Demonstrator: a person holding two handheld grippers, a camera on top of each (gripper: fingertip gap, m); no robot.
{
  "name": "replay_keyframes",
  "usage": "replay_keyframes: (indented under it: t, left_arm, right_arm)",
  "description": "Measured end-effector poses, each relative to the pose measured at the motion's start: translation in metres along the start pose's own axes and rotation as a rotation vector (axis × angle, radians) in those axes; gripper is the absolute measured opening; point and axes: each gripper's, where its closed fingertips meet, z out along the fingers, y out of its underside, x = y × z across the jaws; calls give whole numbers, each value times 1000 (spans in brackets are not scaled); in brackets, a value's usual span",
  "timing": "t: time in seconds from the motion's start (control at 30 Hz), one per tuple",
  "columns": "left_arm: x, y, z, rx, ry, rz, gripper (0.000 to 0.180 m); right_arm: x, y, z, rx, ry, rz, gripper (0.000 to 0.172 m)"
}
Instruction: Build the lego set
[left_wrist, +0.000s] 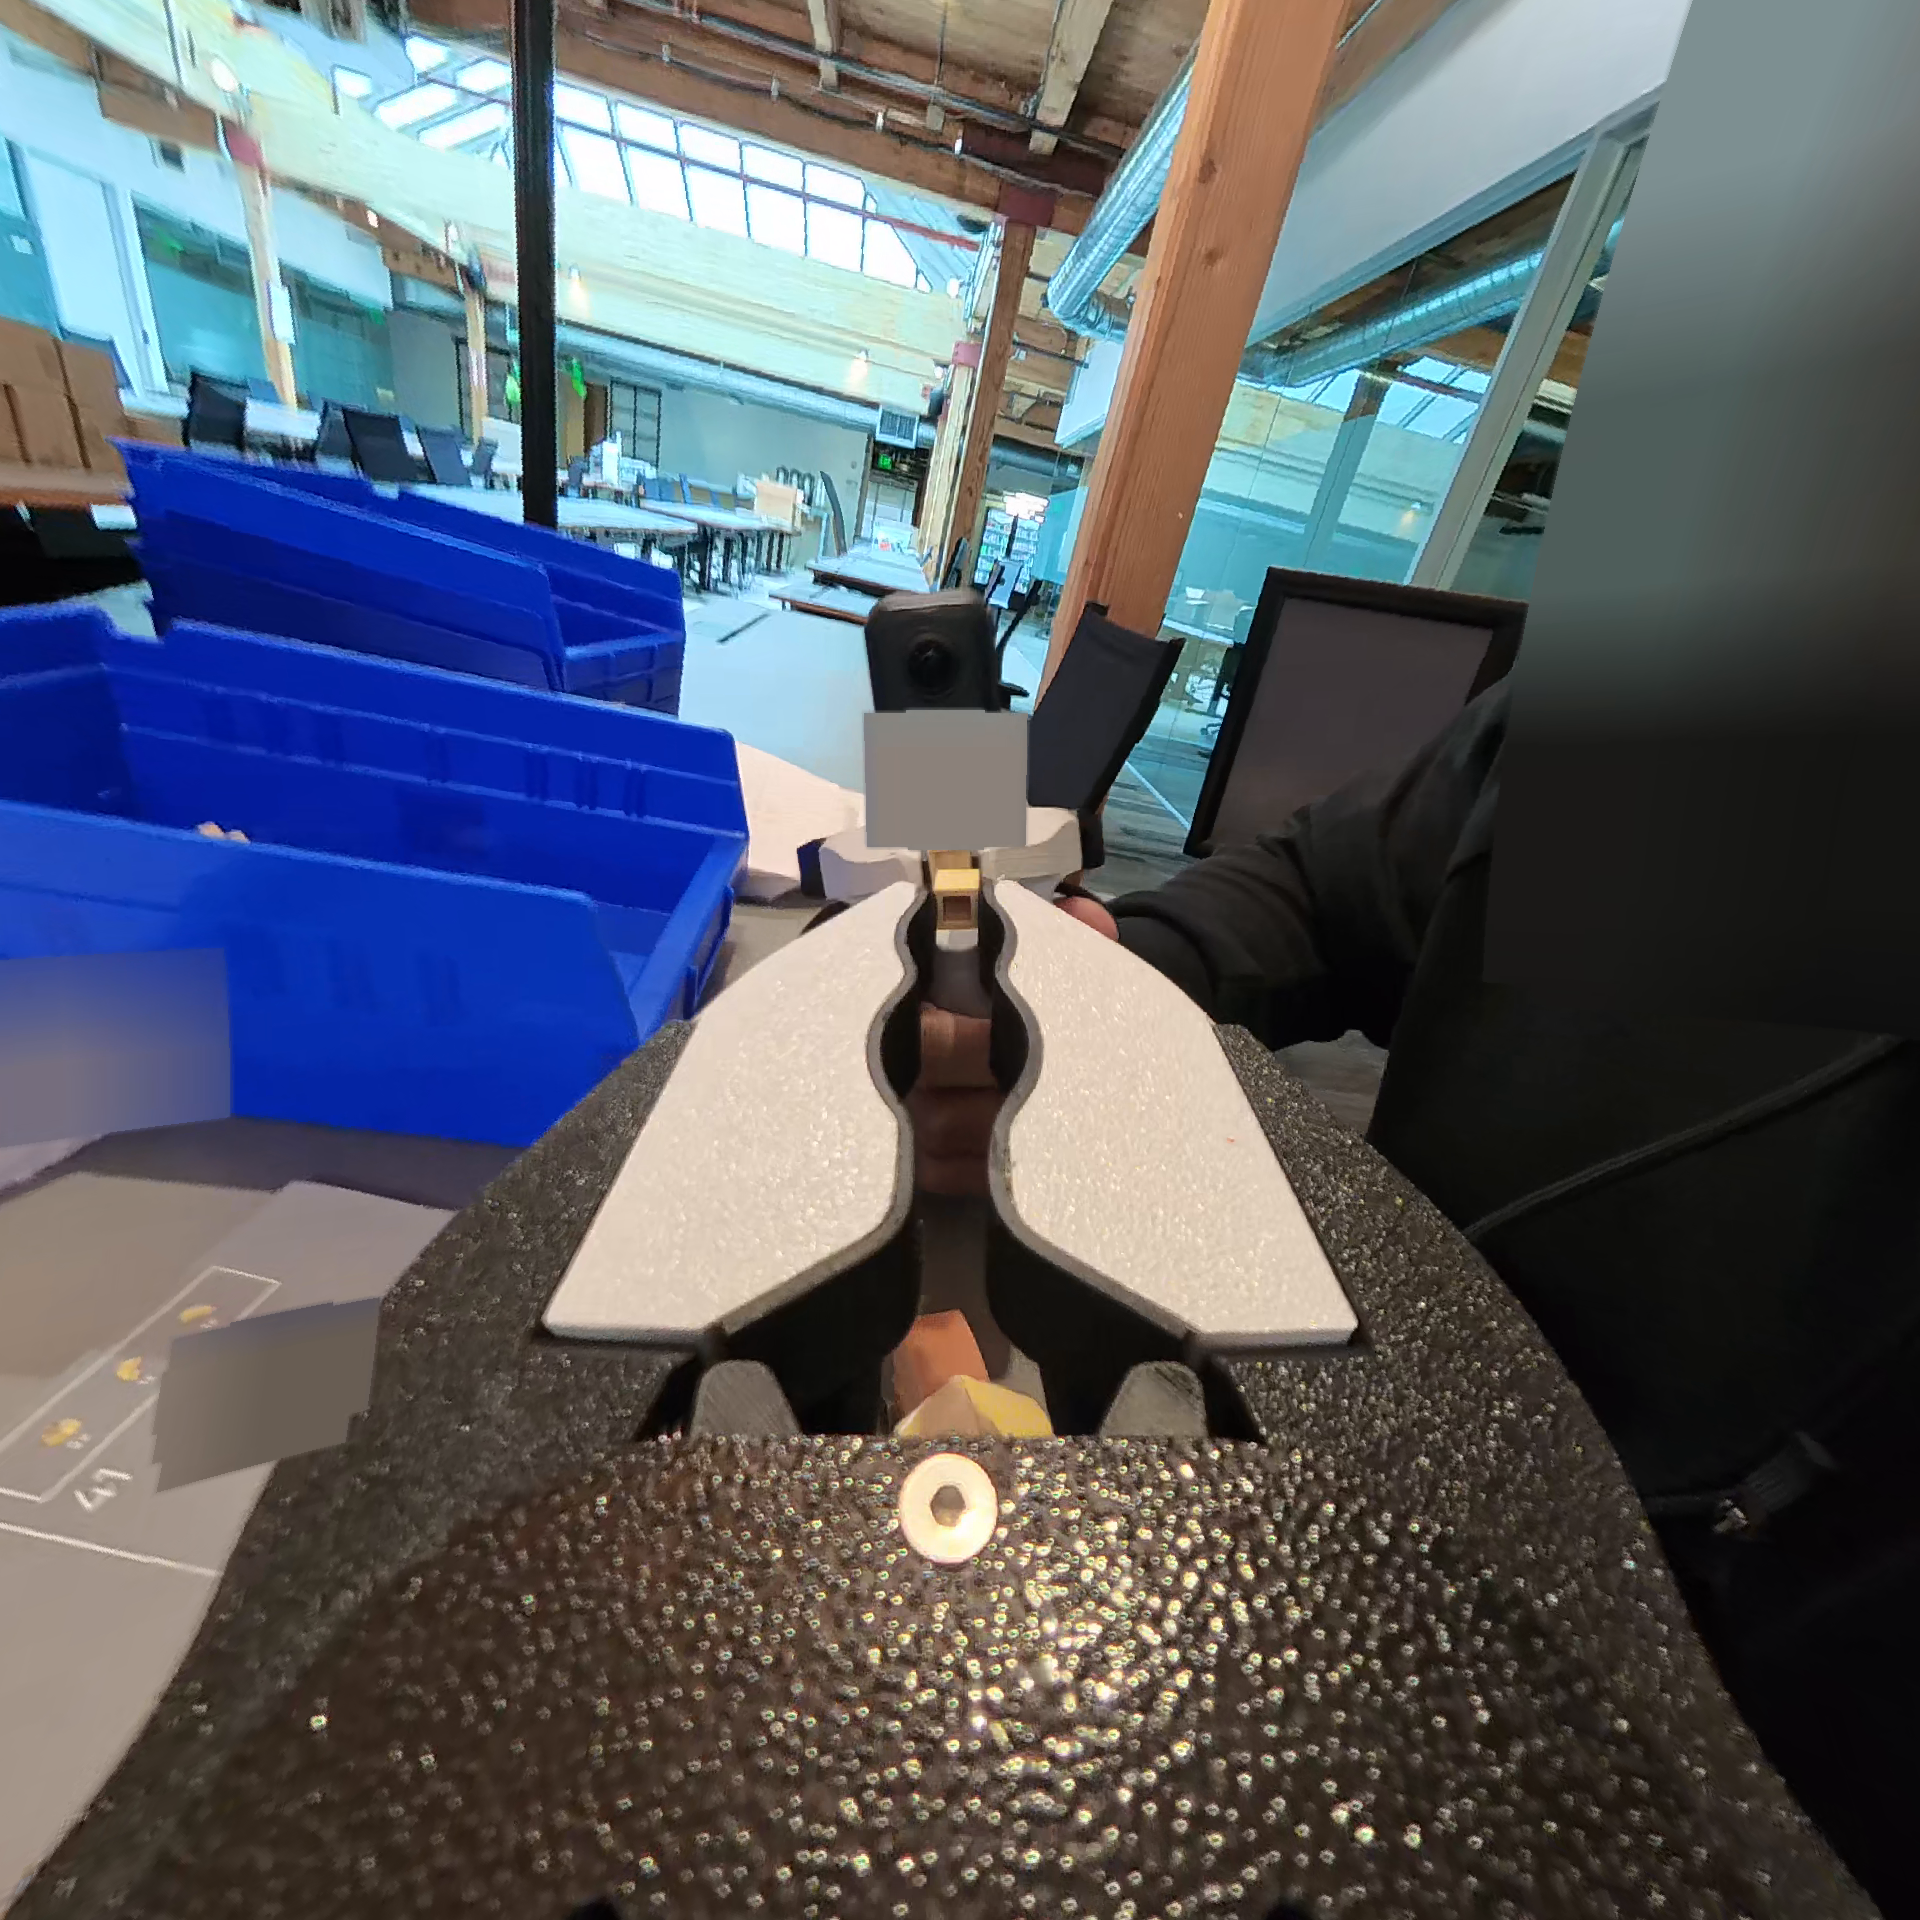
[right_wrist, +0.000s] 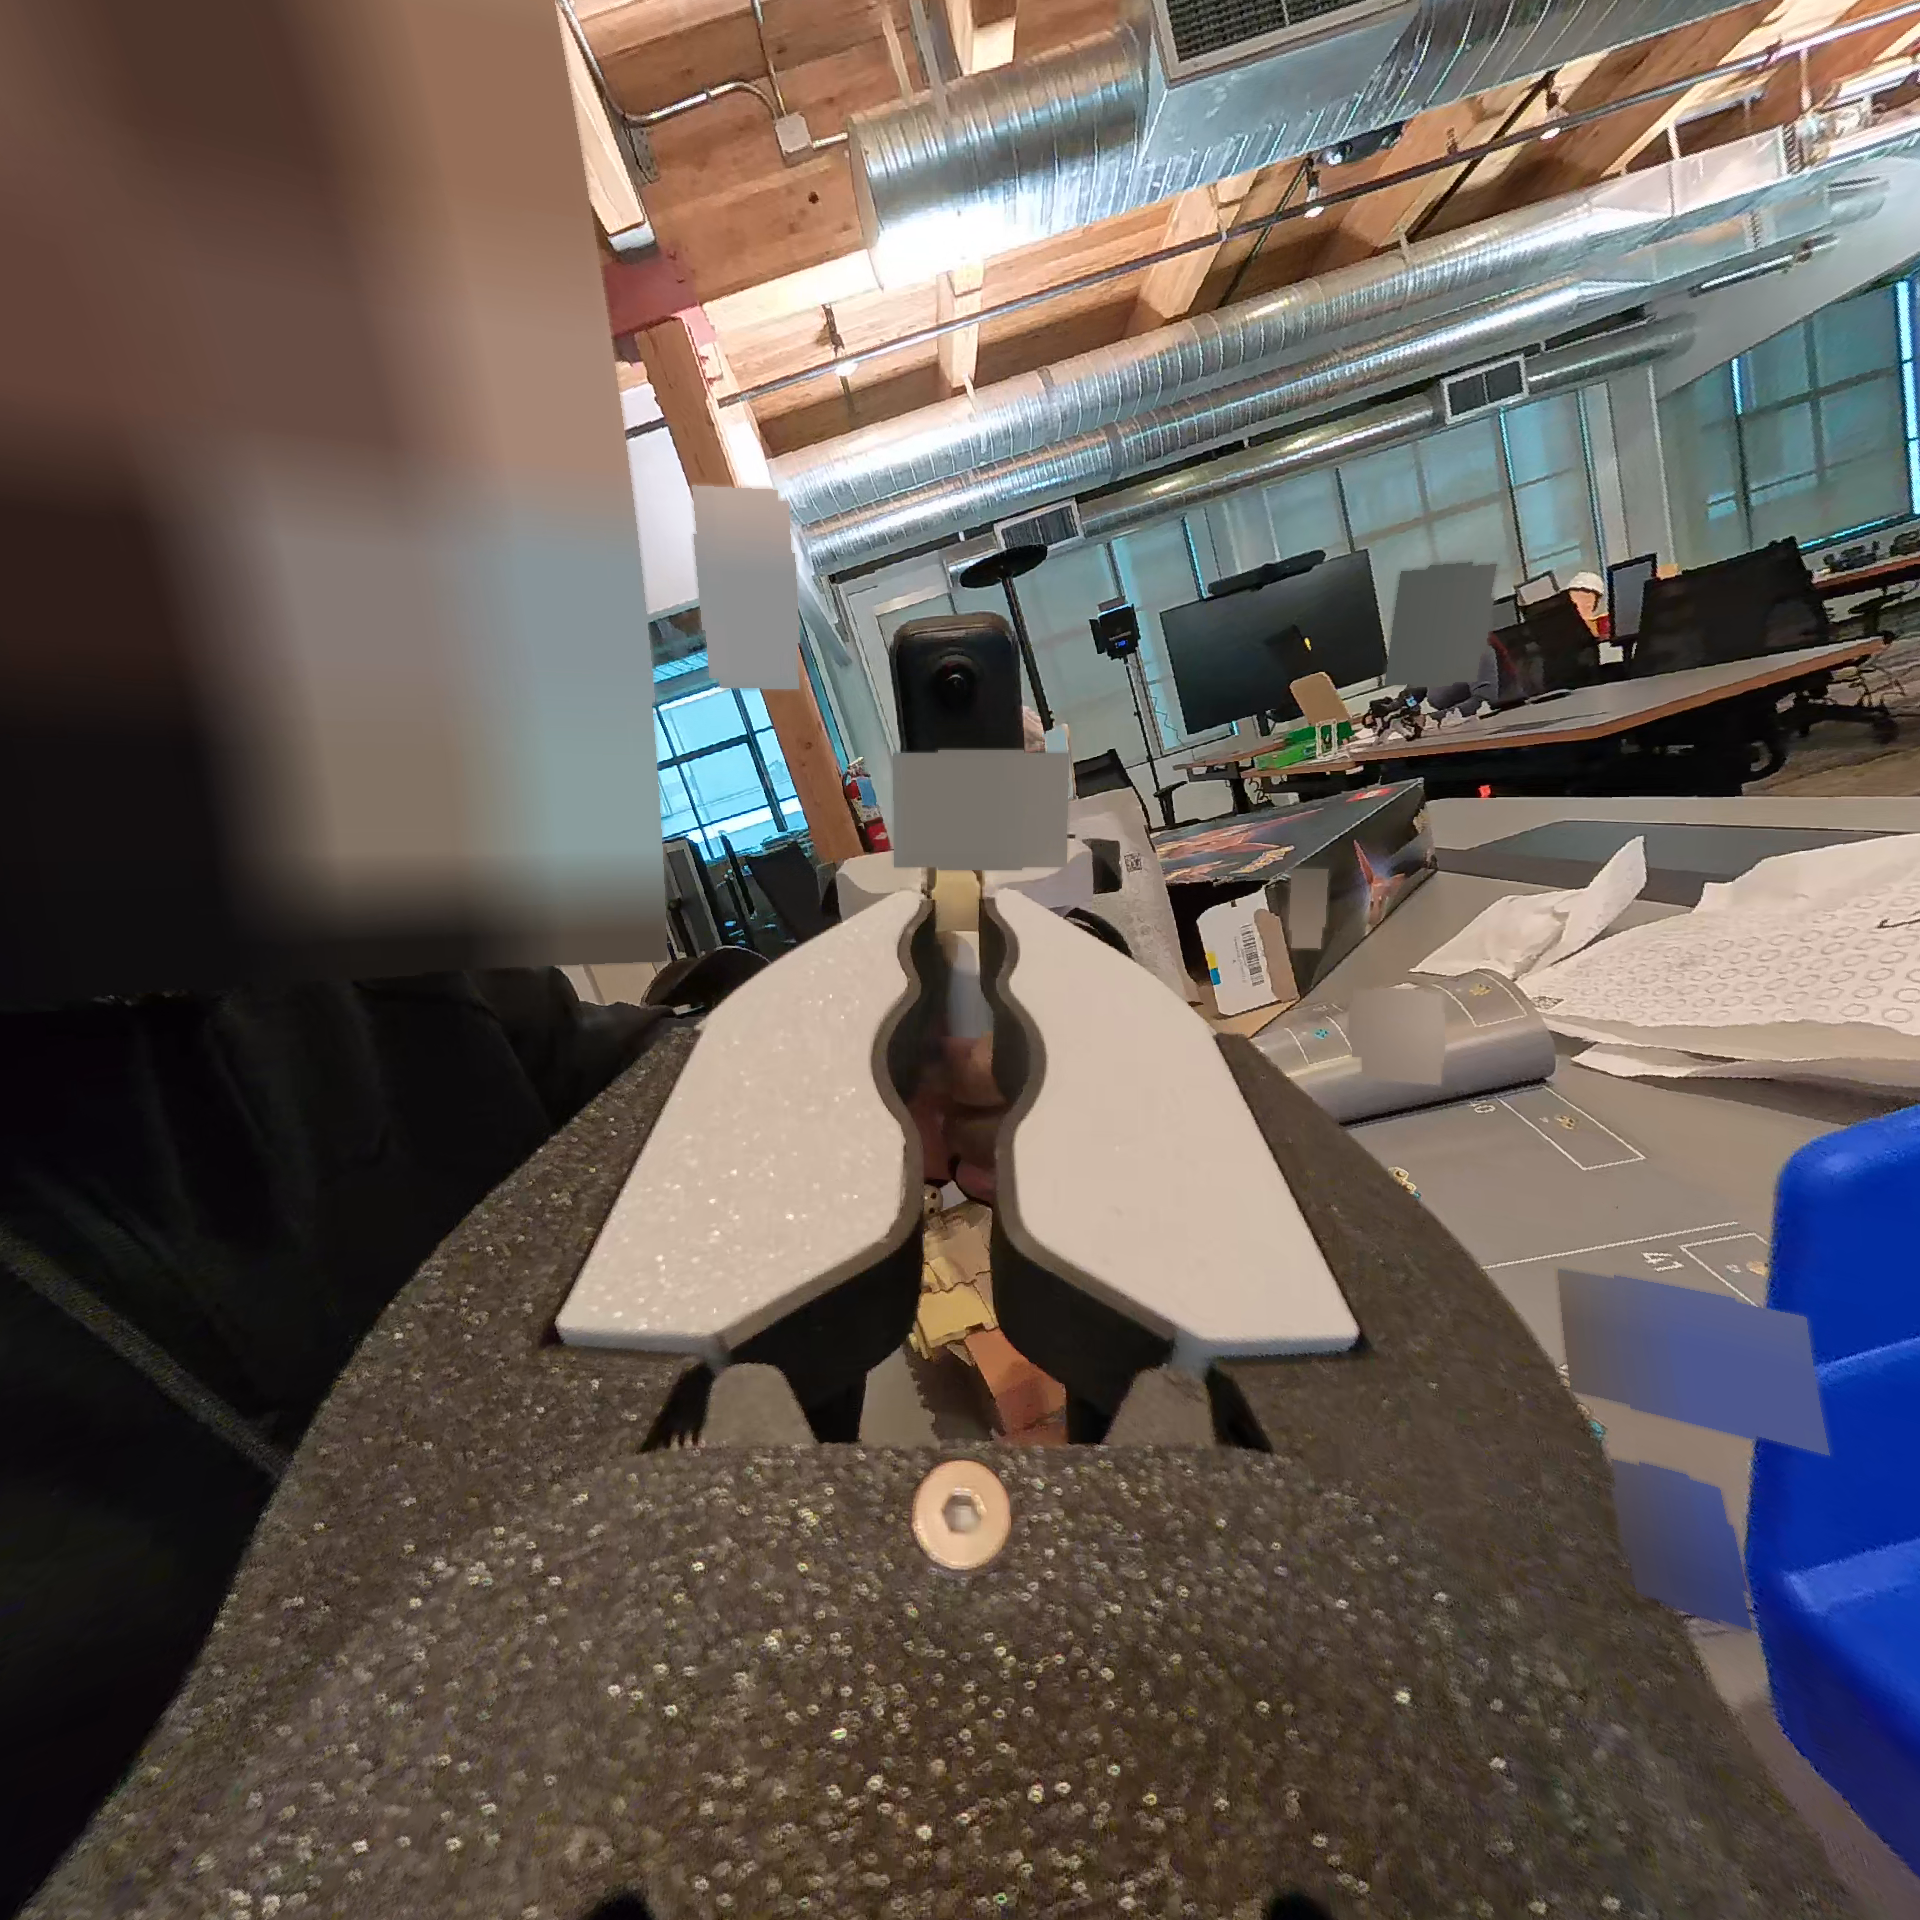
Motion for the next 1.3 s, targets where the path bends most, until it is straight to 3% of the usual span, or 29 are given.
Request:
replay_keyframes:
  t: [0.87,1.3]
  left_arm:
    - [-7,5,-3,-15,10,-102,8]
    - [-13,20,-7,-146,6,-144,7]
  right_arm:
    - [7,10,5,-84,84,-25,8]
    - [14,25,2,-245,132,-20,8]
